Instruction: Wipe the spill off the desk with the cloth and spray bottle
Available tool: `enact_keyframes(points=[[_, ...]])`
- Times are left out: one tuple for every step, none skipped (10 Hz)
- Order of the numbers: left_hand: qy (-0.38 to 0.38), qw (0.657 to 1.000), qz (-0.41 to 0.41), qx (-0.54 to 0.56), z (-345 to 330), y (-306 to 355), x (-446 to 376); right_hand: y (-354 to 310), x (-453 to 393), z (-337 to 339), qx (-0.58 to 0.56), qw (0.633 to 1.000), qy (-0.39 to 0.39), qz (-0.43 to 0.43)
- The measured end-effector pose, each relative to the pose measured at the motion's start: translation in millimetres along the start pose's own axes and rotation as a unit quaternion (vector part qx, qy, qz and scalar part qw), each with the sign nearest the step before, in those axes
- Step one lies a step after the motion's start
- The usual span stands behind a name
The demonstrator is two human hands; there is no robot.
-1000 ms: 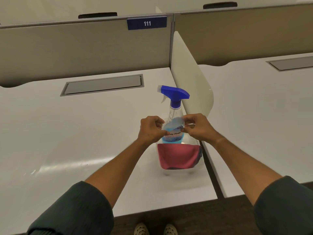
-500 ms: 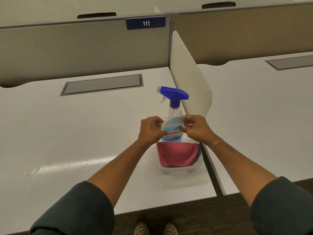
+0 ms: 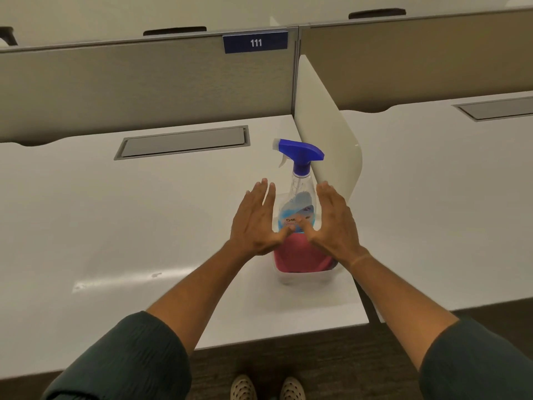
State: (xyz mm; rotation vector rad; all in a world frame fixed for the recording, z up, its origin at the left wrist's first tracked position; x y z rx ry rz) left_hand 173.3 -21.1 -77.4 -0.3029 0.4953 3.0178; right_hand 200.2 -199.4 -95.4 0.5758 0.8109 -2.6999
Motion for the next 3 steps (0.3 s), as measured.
enact_keyframes(points=[[0.009,1.0,-0.023,-0.015,7,0,7,-5,6,1,0.02,1.0,0.016,0.002],[0.014,0.999,-0.037,-0.036,13,-8,14,-14,16,2,0.017,0.998,0.051,0.014],[0.028,0.998,-0.042,-0.042,16,-12,21,-25,22,2,0.01,0.996,0.08,0.031]])
Point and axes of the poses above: each hand's wrist, its own x-axis away from the middle knuckle, its own z-axis out of the back of the hand, y = z × x, the point moved 3 cm from there along -x, towards the middle knuckle, and after that the axes turned 10 degrees about y, right-handed, at the moved point
